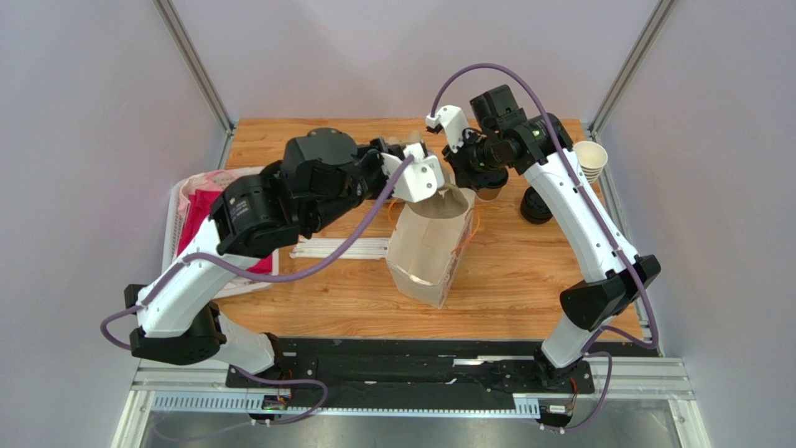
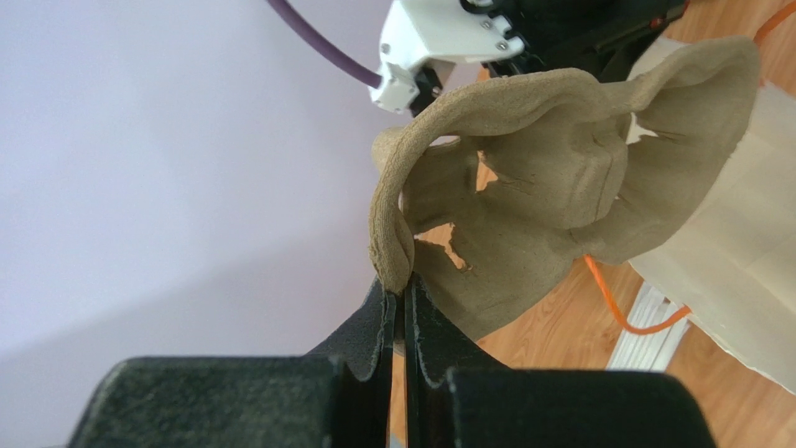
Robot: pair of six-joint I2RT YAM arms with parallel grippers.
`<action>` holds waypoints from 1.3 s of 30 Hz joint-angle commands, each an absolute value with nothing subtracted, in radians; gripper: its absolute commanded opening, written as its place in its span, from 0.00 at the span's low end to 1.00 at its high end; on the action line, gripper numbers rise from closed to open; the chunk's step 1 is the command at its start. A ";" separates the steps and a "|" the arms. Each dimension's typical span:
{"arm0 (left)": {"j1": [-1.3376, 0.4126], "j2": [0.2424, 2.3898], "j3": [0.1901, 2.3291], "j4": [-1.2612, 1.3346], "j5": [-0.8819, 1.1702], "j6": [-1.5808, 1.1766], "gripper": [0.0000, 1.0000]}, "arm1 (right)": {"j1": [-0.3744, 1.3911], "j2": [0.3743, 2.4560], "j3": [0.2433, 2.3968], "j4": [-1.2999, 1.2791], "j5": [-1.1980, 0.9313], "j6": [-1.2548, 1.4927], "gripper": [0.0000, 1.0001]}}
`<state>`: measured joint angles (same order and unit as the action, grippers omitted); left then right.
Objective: Pack the takeout coffee
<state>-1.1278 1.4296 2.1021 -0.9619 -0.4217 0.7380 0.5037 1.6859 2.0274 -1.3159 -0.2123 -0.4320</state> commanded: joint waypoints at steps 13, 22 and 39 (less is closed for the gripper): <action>-1.338 1.266 1.636 -0.710 -0.546 1.087 0.00 | 0.566 1.579 2.059 -1.292 -0.321 -0.463 0.00; -1.439 1.224 1.506 -0.502 -0.606 1.341 0.00 | 0.637 1.609 2.037 -1.304 -0.221 -0.462 0.00; -1.443 1.238 1.519 -0.416 -0.611 1.660 0.00 | 0.655 1.677 2.091 -1.347 -0.146 -0.462 0.00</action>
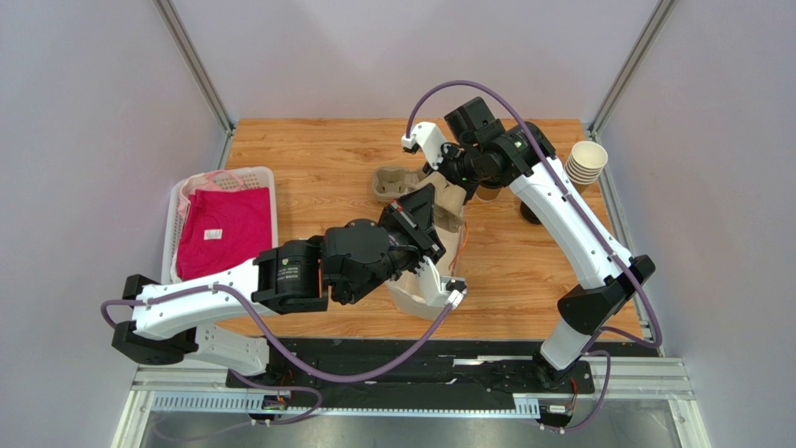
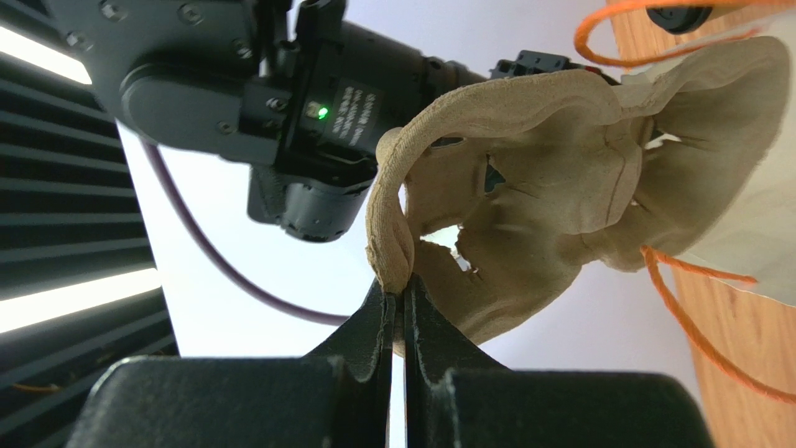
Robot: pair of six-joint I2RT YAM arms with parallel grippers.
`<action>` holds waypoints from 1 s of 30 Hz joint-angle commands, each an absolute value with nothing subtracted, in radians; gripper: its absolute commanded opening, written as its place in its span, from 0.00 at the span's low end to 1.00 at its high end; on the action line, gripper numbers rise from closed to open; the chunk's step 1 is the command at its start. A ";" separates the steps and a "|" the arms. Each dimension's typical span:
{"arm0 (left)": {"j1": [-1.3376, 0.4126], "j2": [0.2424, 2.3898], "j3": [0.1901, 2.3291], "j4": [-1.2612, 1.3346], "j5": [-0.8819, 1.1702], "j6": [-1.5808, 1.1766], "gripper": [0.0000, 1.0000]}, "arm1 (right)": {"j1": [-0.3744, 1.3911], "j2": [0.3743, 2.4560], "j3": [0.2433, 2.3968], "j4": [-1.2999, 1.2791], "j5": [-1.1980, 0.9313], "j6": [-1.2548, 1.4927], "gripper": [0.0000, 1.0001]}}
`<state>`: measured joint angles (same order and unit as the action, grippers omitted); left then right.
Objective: Pack the takeout coffee
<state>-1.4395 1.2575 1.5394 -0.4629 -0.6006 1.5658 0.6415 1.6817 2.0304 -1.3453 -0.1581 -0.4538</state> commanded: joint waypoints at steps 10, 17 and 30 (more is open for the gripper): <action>-1.445 1.210 1.436 -0.650 -0.557 1.506 0.00 | 0.676 1.661 2.120 -1.364 -0.176 -0.471 0.00; -1.443 1.249 1.445 -0.600 -0.632 1.290 0.00 | 0.678 1.597 2.068 -1.322 -0.209 -0.454 0.00; -1.443 1.290 1.445 -0.715 -0.651 0.997 0.00 | 0.686 1.451 1.893 -1.198 -0.279 -0.460 0.00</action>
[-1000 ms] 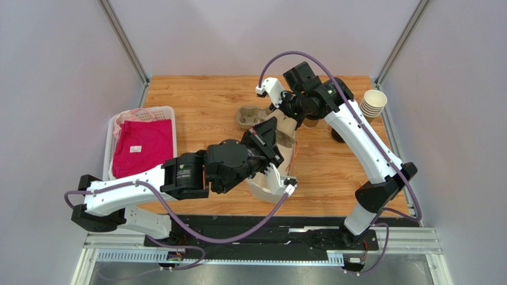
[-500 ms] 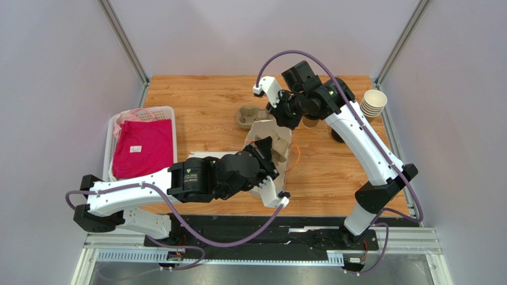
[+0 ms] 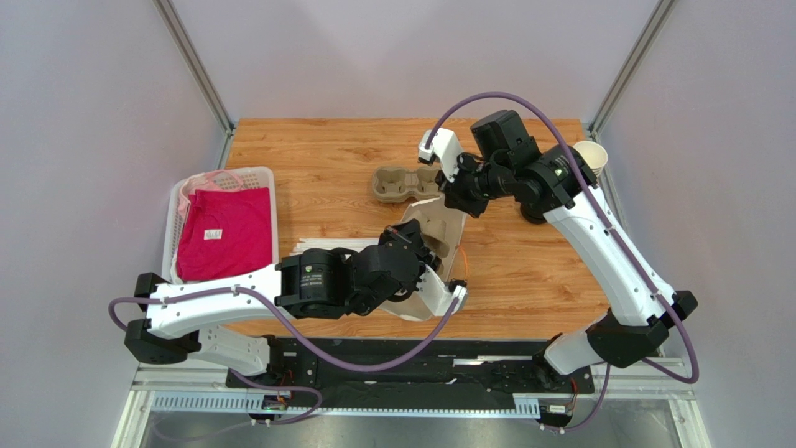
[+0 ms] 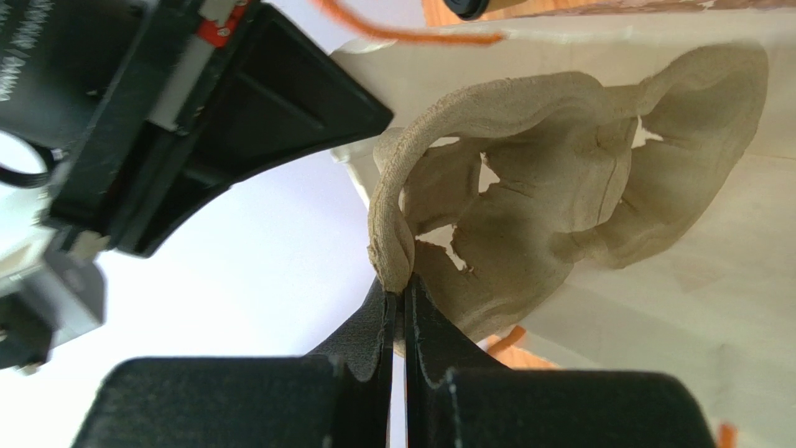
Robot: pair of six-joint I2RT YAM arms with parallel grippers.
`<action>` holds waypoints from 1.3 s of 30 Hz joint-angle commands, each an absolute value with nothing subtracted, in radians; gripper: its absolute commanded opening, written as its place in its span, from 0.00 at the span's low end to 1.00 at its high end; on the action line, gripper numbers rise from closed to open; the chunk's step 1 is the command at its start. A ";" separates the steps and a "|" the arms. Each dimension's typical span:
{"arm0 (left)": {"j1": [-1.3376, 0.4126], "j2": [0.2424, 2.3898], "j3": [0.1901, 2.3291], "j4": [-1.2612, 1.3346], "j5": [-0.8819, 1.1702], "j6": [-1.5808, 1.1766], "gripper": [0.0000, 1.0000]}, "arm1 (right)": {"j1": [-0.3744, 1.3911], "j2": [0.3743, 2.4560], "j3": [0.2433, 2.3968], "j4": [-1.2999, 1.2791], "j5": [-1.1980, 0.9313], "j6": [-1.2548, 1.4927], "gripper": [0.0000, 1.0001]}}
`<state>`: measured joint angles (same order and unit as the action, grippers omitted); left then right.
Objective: Pack the takeout coffee
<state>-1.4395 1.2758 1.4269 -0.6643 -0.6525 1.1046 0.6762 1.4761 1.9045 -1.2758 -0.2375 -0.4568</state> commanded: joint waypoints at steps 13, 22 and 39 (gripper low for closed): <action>-1.473 1.298 1.356 -0.669 -0.675 0.968 0.00 | 0.767 1.305 1.698 -1.086 -0.324 -0.522 0.00; -1.480 1.361 1.454 -0.867 -0.608 0.767 0.00 | 0.769 1.284 1.692 -1.089 -0.354 -0.500 0.00; -1.457 1.382 1.485 -0.908 -0.588 0.666 0.02 | 0.769 1.281 1.669 -1.111 -0.495 -0.417 0.00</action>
<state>-1.4673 1.3697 1.4006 -0.8776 -0.6010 0.7071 0.7647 1.2942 1.6470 -1.1065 -0.4080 -0.4599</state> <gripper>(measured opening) 0.055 0.006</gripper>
